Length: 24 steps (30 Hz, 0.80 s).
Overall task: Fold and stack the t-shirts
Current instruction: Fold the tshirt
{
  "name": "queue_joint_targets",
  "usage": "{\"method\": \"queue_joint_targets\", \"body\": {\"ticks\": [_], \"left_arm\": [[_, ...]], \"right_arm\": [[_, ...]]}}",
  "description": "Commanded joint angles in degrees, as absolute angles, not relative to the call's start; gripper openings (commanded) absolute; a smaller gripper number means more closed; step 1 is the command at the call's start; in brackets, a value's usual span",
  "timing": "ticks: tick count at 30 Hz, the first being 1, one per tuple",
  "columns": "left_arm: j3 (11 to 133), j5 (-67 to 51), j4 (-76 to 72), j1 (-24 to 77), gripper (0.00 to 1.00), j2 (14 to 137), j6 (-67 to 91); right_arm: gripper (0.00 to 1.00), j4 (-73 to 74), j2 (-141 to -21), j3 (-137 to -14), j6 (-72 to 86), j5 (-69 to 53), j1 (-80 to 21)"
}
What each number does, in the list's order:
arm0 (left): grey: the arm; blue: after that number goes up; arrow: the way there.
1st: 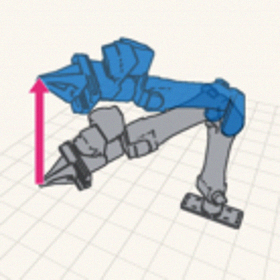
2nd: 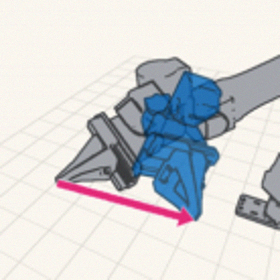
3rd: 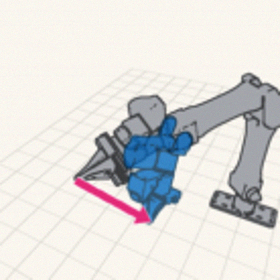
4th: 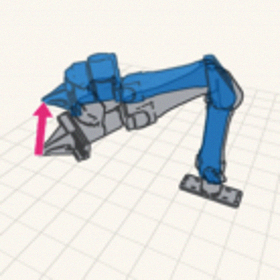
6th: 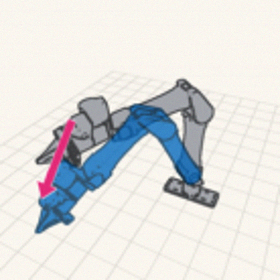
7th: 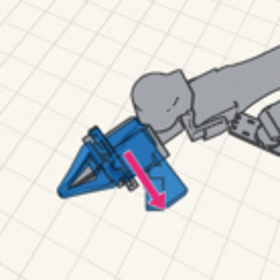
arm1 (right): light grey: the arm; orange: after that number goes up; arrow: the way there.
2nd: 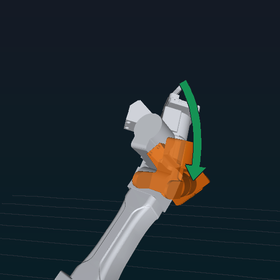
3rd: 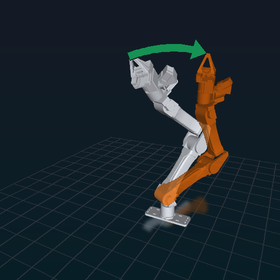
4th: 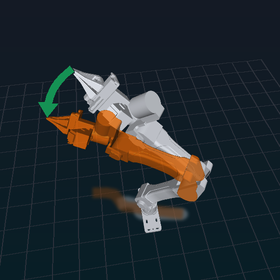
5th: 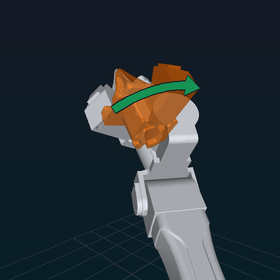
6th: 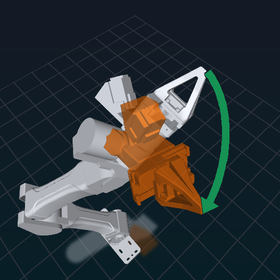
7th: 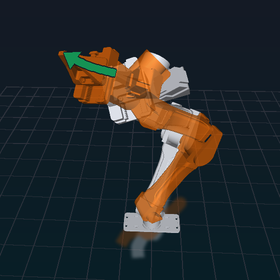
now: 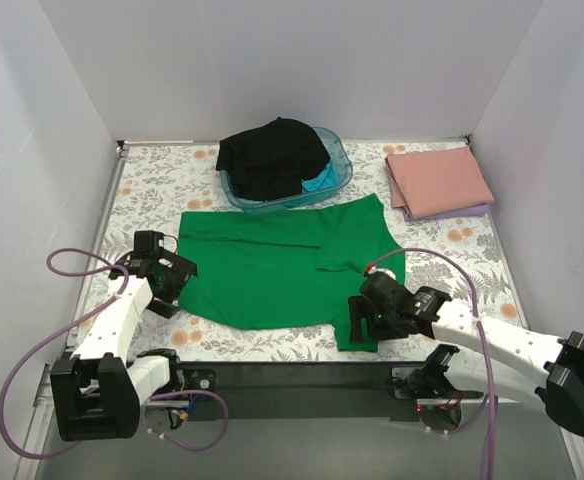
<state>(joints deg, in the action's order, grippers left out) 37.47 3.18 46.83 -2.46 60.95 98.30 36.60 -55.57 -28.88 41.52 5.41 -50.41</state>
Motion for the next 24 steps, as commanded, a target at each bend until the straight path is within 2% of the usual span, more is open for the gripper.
{"method": "queue_joint_targets", "body": {"ticks": [1,4,6,8,11,14,16,17,19,20,24], "left_arm": [[36.92,3.16,47.81,-2.72,0.93,59.50,98.62],[36.56,1.42,47.55,-2.72,0.93,59.24,98.35],[36.56,1.23,46.93,-2.72,0.93,58.80,98.18],[37.09,1.76,47.54,-2.72,0.93,58.89,98.00],[37.79,2.02,47.72,-2.72,0.93,58.80,97.56],[37.53,1.50,46.76,-2.72,0.93,58.97,97.47],[37.53,1.15,46.58,-2.72,0.93,59.58,97.03],[37.62,0.97,46.58,-2.64,0.93,59.94,96.51],[37.79,0.79,46.67,-2.72,0.93,60.99,96.15],[37.88,0.70,46.50,-2.81,0.93,61.34,95.89],[38.06,0.09,46.06,-2.73,0.93,61.96,95.10]], "right_arm": [[0.85,38.75,-55.10,-29.62,53.34,10.98,-57.98],[0.72,39.02,-59.05,-30.14,55.63,11.77,-60.90],[0.37,39.81,-62.30,-32.16,56.07,13.35,-61.87],[0.14,41.56,-64.85,-37.58,55.99,16.15,-63.89],[0.10,43.15,-69.42,-45.67,53.27,17.66,-66.88],[0.09,44.64,-76.97,-52.70,49.93,17.49,-68.64],[0.13,45.35,-83.10,-55.45,47.56,17.40,-69.34],[0.26,45.53,-85.15,-57.03,47.20,17.66,-69.43],[0.40,45.97,-90.49,-60.72,46.06,17.93,-69.43],[0.50,46.14,-92.01,-61.86,45.27,18.45,-69.43],[0.63,46.49,-96.06,-67.66,42.81,19.34,-69.87]]}}
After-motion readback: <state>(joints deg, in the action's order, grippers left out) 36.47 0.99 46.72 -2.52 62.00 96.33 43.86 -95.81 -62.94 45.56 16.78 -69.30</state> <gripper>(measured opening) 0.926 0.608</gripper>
